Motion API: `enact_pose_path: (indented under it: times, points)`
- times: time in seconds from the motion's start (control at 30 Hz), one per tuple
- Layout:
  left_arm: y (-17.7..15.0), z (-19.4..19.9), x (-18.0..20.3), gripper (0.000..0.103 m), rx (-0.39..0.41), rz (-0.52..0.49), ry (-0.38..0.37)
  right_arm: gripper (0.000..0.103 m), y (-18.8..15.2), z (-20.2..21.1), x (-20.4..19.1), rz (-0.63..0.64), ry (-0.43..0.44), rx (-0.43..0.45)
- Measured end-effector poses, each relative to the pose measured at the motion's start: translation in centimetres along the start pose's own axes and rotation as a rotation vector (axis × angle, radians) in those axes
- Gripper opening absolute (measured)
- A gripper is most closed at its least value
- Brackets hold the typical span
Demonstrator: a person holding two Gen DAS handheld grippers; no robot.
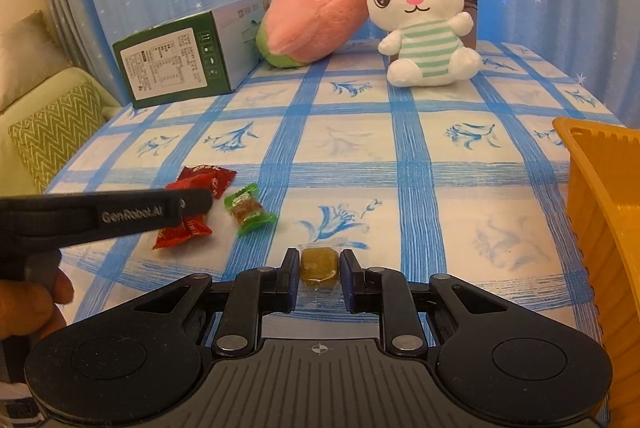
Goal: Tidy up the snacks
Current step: 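Grasp the red candy wrapper with the left tool while the right tool holds the brown candy, then carry both held candies toward the orange tray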
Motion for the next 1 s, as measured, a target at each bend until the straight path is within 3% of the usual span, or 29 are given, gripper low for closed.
enact_pose_path:
  times: [0.13,0.5,1.0]
  points:
    - [-0.4,-0.1,0.1,0.024,-0.014,-0.038,0.025,0.022,0.1,-0.1,0.1,-0.010,0.003,-0.002]
    - [-1.4,3.6,1.1,0.023,-0.026,-0.063,0.037,0.022,0.6,2.3,0.7,-0.042,0.019,0.021]
    - [-5.5,14.1,6.2,0.022,-0.013,0.024,-0.017,0.022,-2.2,13.7,2.5,-0.078,-0.018,0.063]
Point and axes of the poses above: each gripper's, at about its wrist camera, not at the fingertips, and z roughly against the way its jaws point, x to its right, y to its top, the point moved 9 cm from there along -z, roughly the way its jaws point, and after that the axes turned 5 degrees about z, right-handed, at the moved point
